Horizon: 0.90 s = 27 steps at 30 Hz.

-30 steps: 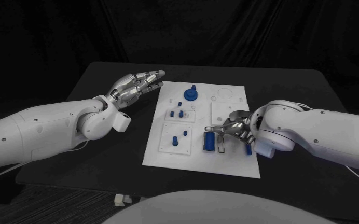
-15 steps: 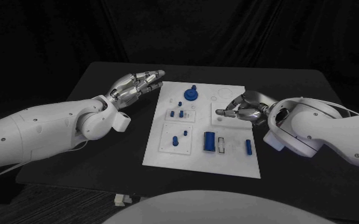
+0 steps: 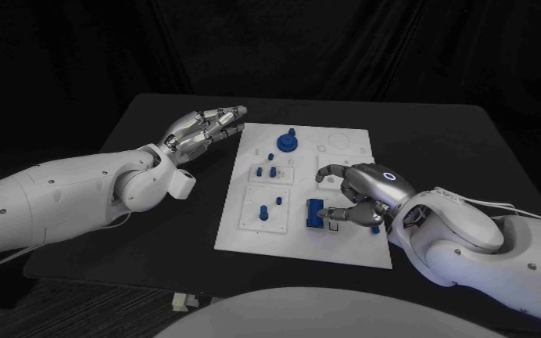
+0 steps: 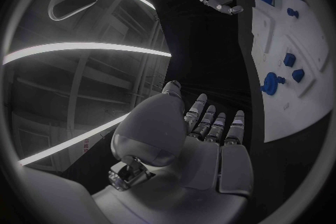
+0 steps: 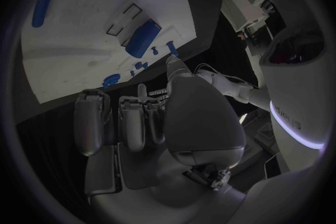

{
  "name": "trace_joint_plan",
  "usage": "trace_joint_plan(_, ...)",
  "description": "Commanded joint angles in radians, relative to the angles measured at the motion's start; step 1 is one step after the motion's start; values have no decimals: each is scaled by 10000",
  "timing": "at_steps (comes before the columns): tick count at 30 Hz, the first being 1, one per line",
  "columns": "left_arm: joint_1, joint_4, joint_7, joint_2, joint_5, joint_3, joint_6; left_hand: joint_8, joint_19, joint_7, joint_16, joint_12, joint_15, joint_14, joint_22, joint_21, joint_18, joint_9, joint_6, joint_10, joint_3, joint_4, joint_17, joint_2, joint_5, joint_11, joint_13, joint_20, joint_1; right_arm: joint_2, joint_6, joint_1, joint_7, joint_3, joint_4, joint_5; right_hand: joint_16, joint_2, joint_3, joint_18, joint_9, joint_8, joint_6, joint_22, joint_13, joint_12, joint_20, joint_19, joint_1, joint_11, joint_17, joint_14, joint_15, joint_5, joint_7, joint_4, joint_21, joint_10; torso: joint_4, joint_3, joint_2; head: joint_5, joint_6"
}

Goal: Assemble the parts on the task board

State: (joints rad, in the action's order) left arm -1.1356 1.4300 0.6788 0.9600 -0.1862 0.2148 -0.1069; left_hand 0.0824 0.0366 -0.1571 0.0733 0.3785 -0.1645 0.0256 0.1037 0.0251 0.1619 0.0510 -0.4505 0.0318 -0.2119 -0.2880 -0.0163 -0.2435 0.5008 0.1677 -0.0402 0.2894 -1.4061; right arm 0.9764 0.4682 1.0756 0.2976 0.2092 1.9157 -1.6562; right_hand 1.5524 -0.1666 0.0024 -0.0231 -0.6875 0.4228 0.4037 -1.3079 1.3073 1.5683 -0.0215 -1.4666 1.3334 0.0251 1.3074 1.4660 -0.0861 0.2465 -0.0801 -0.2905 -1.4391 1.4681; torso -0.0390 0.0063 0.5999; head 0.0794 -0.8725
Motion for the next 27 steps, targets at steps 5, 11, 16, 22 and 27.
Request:
trace_joint_plan(5, 19, 34, 275, 7, 16, -9, -85, 55, 61, -192, 43, 53, -20, 1, 17, 61, 83, 12, -79, 28, 11, 32, -14, -1, 49, -62, -15, 33, -121, -244, -440, -390, 978, -12, -211, -2226, -96, -510, -316, -121, -538, 1636, -916, -2139, 2635, 25, -83, -591, -698, -157, 2090, 924, 105, -1114, -107, -71, 314, 1027, -2, 0, 0, 4, -2)
trace_joint_plan(11, 21, 35, 259, 12, 16, -9, -100, 60, 64, -199, 42, 56, -19, -1, 23, 63, 83, 13, -91, 28, 16, 35, -14, -3, 61, -58, -15, 33, -131, -352, -475, -468, 1215, -12, -324, -2312, -115, -785, -644, -134, -644, 2398, -1189, -2123, 2635, 25, -89, -583, -1454, -159, 2056, 917, 104, -1895, -104, -93, 389, 1027, -2, 0, -1, 1, -2)
trace_joint_plan(16, 24, 38, 248, 15, 16, -9, -114, 60, 64, -199, 42, 56, -19, -1, 23, 63, 83, 13, -91, 28, 16, 35, -14, -3, 61, -58, -15, 33, -131, -409, -492, -489, 1363, -12, -375, -2332, -136, -797, -684, -144, -619, 2592, -1268, -2109, 2635, 25, -90, -571, -1773, -162, 2019, 908, 105, -1888, -110, -97, 445, 1027, -3, -1, -1, 6, -2)
trace_joint_plan(22, 26, 41, 227, 16, 16, -9, -143, 63, 66, -204, 42, 54, -19, -2, 25, 65, 82, 12, -91, 28, 21, 36, -13, -6, 67, -54, -15, 33, -139, -490, -793, -499, 1559, -12, -458, -2339, -192, -538, -420, -174, -492, 2946, -1338, -2066, 2635, 25, -110, -535, -1705, -178, 1921, 883, 124, -1280, -121, -79, 601, 1027, -1, 0, -1, -10, -2)
trace_joint_plan(27, 28, 45, 220, 18, 16, -9, -163, 63, 66, -204, 42, 54, -19, -2, 25, 65, 82, 12, -91, 28, 21, 36, -13, -6, 67, -54, -15, 33, -139, -567, -1024, -518, 1639, -12, -546, -2340, -166, -352, -272, -170, -324, 3177, -1295, -2074, 2635, 25, -114, -547, -1684, -175, 1973, 896, 122, -701, -116, -70, 588, 1027, -4, -2, -3, -17, -2)
